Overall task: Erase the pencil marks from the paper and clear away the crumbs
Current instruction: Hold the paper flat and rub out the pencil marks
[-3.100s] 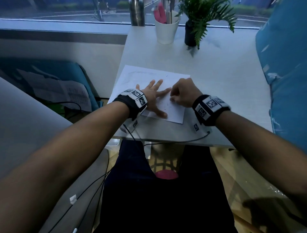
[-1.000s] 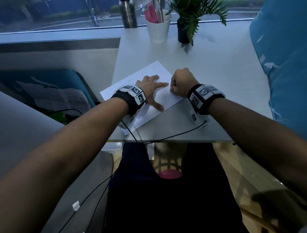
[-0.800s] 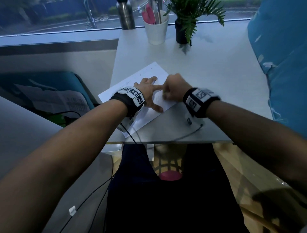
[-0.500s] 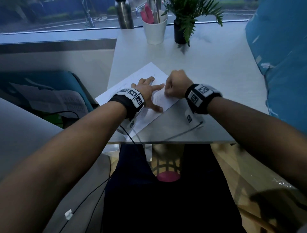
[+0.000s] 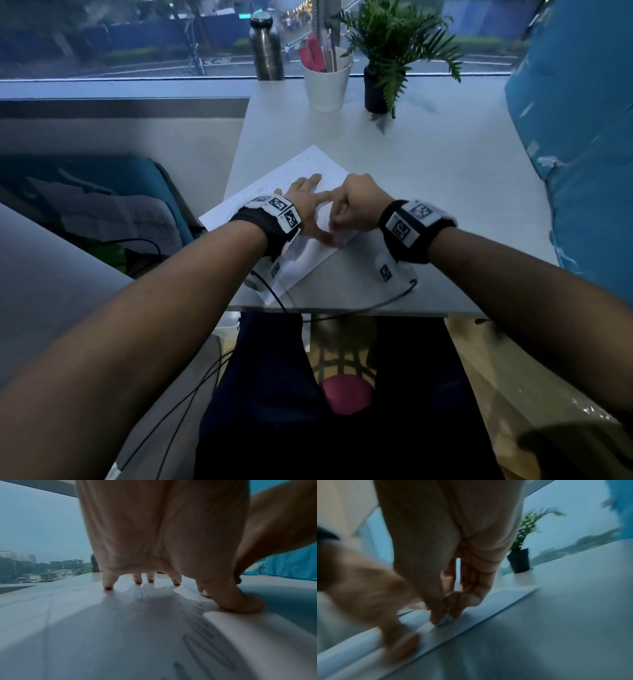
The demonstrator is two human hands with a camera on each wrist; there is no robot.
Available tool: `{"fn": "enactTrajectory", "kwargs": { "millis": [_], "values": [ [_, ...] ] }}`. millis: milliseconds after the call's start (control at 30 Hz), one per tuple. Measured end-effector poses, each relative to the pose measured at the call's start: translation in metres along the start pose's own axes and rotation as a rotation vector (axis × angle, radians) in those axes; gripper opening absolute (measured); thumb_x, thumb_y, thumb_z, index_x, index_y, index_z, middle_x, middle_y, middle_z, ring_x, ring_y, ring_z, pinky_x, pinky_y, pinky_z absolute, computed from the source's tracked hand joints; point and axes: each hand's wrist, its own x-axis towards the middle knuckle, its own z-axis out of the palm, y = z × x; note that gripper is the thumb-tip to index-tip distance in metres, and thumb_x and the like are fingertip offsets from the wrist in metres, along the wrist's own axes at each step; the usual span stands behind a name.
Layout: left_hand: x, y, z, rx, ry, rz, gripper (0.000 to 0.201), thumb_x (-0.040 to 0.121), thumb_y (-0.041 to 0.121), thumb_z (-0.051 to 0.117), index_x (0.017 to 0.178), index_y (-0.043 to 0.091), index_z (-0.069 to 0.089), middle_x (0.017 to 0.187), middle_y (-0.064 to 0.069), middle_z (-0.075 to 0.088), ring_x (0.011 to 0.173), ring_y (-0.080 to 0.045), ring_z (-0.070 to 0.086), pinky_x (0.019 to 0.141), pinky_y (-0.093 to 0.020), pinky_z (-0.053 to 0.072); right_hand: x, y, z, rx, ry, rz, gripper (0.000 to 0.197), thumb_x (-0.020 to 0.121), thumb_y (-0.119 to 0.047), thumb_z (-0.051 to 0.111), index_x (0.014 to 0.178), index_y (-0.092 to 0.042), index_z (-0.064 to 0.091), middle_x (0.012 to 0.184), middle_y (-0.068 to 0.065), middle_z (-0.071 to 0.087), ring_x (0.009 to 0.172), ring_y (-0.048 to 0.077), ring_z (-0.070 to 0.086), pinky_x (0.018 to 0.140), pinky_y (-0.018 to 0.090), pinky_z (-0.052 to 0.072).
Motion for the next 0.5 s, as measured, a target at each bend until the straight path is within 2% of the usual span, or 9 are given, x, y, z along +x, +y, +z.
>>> {"fn": "enactTrajectory", "kwargs": {
  "millis": [100,167,200,233,267,300,367,433,500],
  "values": [
    [0.0,0.0,0.003,-0.01,-0.021,-0.006,0.121,0.058,0.079,0.071,0.151,0.051,-0.001,0.164,0.001,-0.016,0.15,-0.025,-0.012,0.113,-0.066,0.006,0.016,0.02,-0.015,0.144,0.165,0.147,0.01,0.067,-0.011,0.065,0.064,-0.005,0.073,0.058,0.005,0.067,0.059,0.02,0.063,0.059,0.022,0.051],
    [0.001,-0.001,0.004,-0.011,-0.026,-0.002,0.122,0.057,0.08,0.072,0.151,0.05,0.0,0.163,0.001,-0.017,0.15,-0.025,-0.012,0.113,-0.066,0.004,0.008,0.006,-0.006,0.081,0.112,0.082,0.013,0.07,-0.01,0.06,0.06,-0.003,0.066,0.051,0.002,0.055,0.056,0.024,0.052,0.055,0.02,0.043],
    [0.001,-0.001,0.004,-0.016,-0.029,0.004,0.122,0.057,0.079,0.073,0.152,0.049,0.001,0.163,0.001,-0.017,0.15,-0.025,-0.012,0.113,-0.066,0.004,0.002,-0.003,0.001,0.035,0.039,0.02,0.014,0.071,-0.012,0.059,0.062,-0.003,0.065,0.052,0.004,0.054,0.057,0.025,0.052,0.057,0.022,0.043],
    [0.001,-0.001,0.004,-0.02,-0.028,0.007,0.122,0.057,0.078,0.073,0.152,0.049,0.001,0.163,0.002,-0.017,0.15,-0.025,-0.013,0.114,-0.065,0.004,-0.001,-0.006,0.004,0.008,0.007,-0.019,0.015,0.071,-0.014,0.06,0.065,-0.002,0.067,0.055,0.006,0.057,0.06,0.025,0.057,0.059,0.024,0.046],
    [0.0,-0.002,0.003,-0.025,-0.029,0.007,0.123,0.058,0.078,0.073,0.152,0.049,-0.001,0.163,0.002,-0.018,0.15,-0.024,-0.013,0.114,-0.065,0.003,-0.002,-0.003,-0.002,0.028,-0.002,0.012,0.016,0.07,-0.015,0.061,0.067,-0.002,0.07,0.057,0.007,0.06,0.063,0.021,0.063,0.059,0.023,0.048],
    [-0.001,-0.002,0.003,-0.03,-0.036,0.003,0.124,0.058,0.079,0.072,0.152,0.048,-0.003,0.163,0.003,-0.019,0.15,-0.024,-0.014,0.114,-0.065,0.002,0.007,0.007,-0.007,0.089,0.038,0.075,0.014,0.069,-0.013,0.062,0.067,-0.003,0.071,0.056,0.006,0.061,0.066,0.015,0.066,0.057,0.021,0.048],
    [-0.001,-0.001,0.004,-0.031,-0.039,-0.005,0.126,0.058,0.079,0.071,0.152,0.048,-0.006,0.162,0.003,-0.02,0.15,-0.023,-0.015,0.114,-0.064,0.001,0.017,0.02,-0.015,0.162,0.157,0.159,0.012,0.068,-0.012,0.063,0.064,-0.008,0.074,0.059,0.005,0.066,0.066,0.017,0.068,0.056,0.019,0.046],
    [0.0,-0.001,0.004,-0.044,-0.025,-0.001,0.125,0.059,0.077,0.073,0.152,0.048,-0.005,0.163,0.003,-0.019,0.15,-0.023,-0.015,0.115,-0.065,0.001,0.012,0.011,-0.006,0.094,0.159,0.085,0.022,0.07,-0.019,0.054,0.066,-0.005,0.071,0.059,0.006,0.063,0.062,0.026,0.062,0.059,0.023,0.046],
    [0.0,-0.001,0.006,-0.068,-0.002,0.005,0.123,0.059,0.074,0.077,0.152,0.049,-0.001,0.163,0.002,-0.017,0.15,-0.022,-0.014,0.115,-0.064,0.0,0.0,-0.006,0.006,0.006,0.01,-0.047,0.024,0.072,-0.021,0.053,0.07,-0.004,0.07,0.062,0.007,0.058,0.062,0.028,0.055,0.064,0.025,0.045]
  ]
}}
